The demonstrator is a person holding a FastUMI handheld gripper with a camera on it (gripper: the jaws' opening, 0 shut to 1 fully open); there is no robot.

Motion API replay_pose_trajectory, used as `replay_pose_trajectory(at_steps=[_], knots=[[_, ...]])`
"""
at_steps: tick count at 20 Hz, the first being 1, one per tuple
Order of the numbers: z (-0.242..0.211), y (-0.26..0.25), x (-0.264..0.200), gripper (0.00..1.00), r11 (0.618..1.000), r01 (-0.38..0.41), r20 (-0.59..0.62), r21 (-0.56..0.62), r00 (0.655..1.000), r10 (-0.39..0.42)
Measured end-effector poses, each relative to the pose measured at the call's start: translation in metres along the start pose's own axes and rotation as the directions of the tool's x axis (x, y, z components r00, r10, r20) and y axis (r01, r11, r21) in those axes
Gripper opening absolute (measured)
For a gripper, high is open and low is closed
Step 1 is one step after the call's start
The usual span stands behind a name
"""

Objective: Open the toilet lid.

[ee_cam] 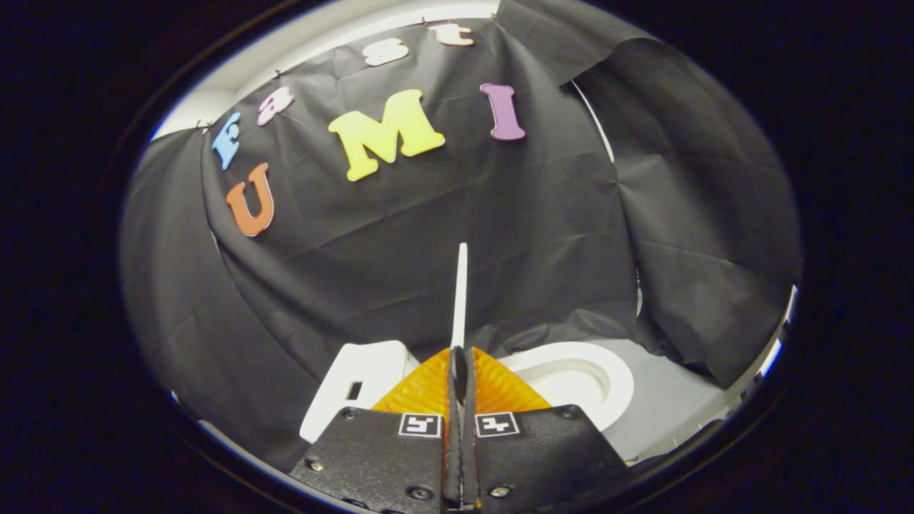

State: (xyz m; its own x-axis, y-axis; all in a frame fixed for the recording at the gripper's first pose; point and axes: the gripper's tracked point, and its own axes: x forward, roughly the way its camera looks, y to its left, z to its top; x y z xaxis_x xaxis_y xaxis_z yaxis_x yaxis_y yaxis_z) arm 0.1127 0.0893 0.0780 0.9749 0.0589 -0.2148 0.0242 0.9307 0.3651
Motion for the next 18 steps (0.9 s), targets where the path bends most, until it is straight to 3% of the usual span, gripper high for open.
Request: replay_pose_trajectory(at_steps=[18], knots=[[-0.023,0.108,-0.001,0.05,0.971,-0.055,0.023,-0.231,0.998,0.062]])
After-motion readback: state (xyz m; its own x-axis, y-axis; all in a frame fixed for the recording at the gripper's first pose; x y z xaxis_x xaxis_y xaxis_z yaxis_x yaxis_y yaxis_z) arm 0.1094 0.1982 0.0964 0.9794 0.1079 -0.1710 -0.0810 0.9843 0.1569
